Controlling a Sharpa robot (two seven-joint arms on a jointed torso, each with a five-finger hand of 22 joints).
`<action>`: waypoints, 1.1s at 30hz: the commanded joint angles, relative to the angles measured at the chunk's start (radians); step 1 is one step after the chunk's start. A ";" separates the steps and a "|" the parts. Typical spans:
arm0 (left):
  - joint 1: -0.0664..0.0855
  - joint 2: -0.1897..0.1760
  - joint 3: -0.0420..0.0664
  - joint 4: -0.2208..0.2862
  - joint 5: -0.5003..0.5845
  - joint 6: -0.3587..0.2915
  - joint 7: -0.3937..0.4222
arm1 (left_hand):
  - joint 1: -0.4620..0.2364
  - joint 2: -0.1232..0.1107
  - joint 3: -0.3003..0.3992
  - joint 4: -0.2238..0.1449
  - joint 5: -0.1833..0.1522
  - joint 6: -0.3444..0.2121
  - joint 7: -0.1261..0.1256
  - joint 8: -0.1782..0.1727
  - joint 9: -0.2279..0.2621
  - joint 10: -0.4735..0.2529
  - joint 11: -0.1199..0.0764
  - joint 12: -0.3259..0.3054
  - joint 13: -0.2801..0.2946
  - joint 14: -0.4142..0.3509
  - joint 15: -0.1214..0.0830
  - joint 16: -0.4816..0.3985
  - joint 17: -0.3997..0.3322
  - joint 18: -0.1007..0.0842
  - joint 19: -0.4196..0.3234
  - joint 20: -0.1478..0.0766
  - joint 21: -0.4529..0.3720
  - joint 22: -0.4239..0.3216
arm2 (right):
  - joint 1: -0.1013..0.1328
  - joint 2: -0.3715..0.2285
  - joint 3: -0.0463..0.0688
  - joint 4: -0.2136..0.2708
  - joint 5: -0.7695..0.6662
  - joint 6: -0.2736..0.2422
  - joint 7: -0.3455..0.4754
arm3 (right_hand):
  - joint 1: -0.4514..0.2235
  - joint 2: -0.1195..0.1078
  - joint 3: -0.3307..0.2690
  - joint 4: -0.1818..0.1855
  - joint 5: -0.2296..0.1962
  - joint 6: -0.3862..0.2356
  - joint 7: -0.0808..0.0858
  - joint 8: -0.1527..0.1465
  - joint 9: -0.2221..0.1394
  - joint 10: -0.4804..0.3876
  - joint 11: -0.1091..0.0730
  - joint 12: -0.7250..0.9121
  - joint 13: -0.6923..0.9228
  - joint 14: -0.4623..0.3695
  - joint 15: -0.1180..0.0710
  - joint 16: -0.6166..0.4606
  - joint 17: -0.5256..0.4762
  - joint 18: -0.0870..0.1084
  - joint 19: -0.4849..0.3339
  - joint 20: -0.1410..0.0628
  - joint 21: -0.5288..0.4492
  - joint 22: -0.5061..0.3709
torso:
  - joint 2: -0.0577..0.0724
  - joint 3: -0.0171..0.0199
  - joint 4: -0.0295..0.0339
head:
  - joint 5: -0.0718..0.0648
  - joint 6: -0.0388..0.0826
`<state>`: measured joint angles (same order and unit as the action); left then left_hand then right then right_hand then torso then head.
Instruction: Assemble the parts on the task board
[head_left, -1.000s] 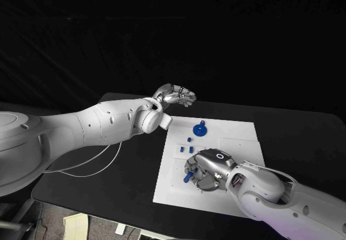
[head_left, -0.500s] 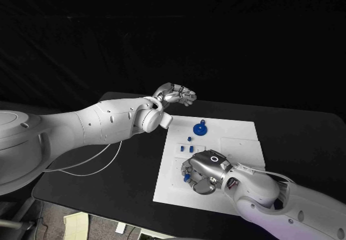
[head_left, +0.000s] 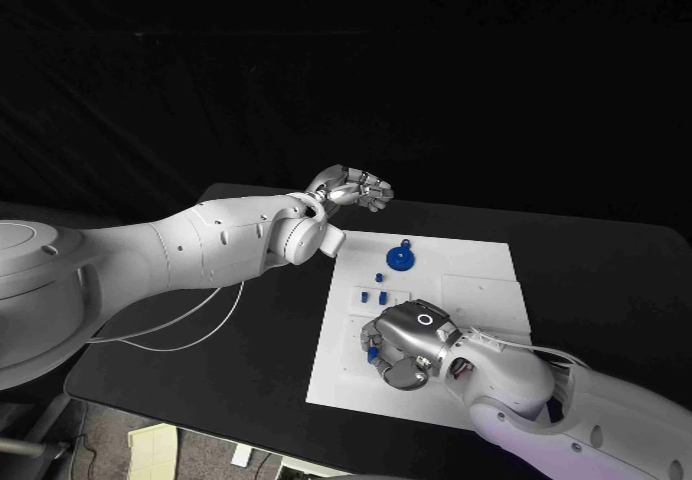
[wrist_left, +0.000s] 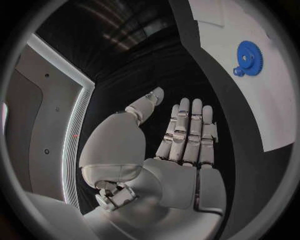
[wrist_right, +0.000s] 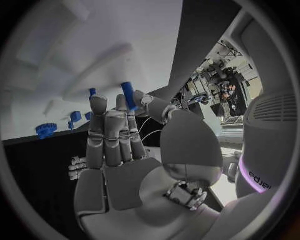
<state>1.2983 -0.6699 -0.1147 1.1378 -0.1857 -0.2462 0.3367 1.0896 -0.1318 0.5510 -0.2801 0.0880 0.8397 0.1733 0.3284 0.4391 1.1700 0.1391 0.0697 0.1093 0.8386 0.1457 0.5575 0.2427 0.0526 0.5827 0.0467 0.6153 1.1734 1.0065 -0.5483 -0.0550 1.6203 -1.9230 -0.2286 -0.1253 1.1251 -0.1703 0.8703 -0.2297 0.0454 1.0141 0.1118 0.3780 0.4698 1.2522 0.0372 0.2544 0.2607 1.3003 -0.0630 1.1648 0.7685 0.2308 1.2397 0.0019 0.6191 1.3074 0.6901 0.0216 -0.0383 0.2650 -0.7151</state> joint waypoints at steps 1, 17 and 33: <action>0.002 0.001 0.001 0.001 0.005 0.012 0.006 | 0.001 0.009 -0.005 0.000 -0.006 -0.004 -0.001 0.006 -0.002 -0.010 0.000 0.002 -0.002 0.001 0.006 -0.004 0.002 0.006 -0.001 0.005 -0.006 0.002 | -0.009 -0.001 -0.009 -0.005 0.021 0.031 0.015 | -0.007 -0.014 -0.002 -0.003 0.005 -0.006 0.005 -0.007 -0.002 -0.012 0.006 -0.005 -0.002 -0.009 -0.006 -0.002 -0.002 0.031 -0.007 -0.004 0.005 0.019 | 0.000 0.0000 -0.0005 | 0.000 0.001; 0.002 -0.001 0.001 0.003 -0.003 0.011 0.008 | 0.002 0.009 -0.005 0.000 -0.006 -0.004 -0.001 0.007 -0.002 -0.011 0.001 0.002 -0.002 0.000 0.007 -0.007 0.003 0.006 -0.001 0.005 -0.008 0.002 | -0.009 -0.014 -0.009 -0.003 0.094 -0.091 0.039 | -0.086 -0.093 -0.280 -0.055 0.105 -0.141 0.064 -0.079 -0.033 -0.170 0.067 -0.096 -0.057 -0.018 0.053 -0.002 -0.003 0.031 -0.022 -0.003 0.003 0.012 | 0.001 0.0012 0.0005 | -0.003 0.004; 0.001 -0.001 0.001 0.000 -0.001 0.011 0.007 | 0.002 0.008 -0.005 0.001 -0.006 -0.005 0.000 0.007 -0.002 -0.011 0.001 0.002 -0.004 0.000 0.008 -0.009 0.005 0.005 -0.004 0.006 -0.010 0.003 | 0.017 -0.093 0.020 0.042 0.389 -0.144 0.103 | -0.059 -0.090 -0.276 -0.038 0.139 -0.138 0.064 -0.074 -0.036 -0.164 0.069 -0.093 -0.079 -0.019 0.055 0.002 -0.005 0.031 -0.019 0.001 -0.004 0.007 | -0.001 0.0008 -0.0004 | -0.018 0.018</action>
<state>1.2984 -0.6717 -0.1147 1.1371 -0.1868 -0.2459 0.3363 1.0896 -0.1318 0.5510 -0.2801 0.0880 0.8397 0.1733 0.3284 0.4384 1.1663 0.1427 0.0697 0.1075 0.8386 0.1457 0.5536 0.2467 0.0506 0.5827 0.0467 0.6116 1.1751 1.0149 -0.6342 -0.0387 1.6593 -1.7245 -0.3644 -0.0742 1.0598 -0.2672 0.5948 -0.2729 0.1782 0.8705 0.1772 0.3016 0.4344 1.0797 0.1068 0.1578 0.1830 1.2846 -0.0109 1.1637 0.7652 0.2306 1.2209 -0.0015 0.6192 1.3073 0.6899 0.0224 -0.0385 0.2523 -0.7022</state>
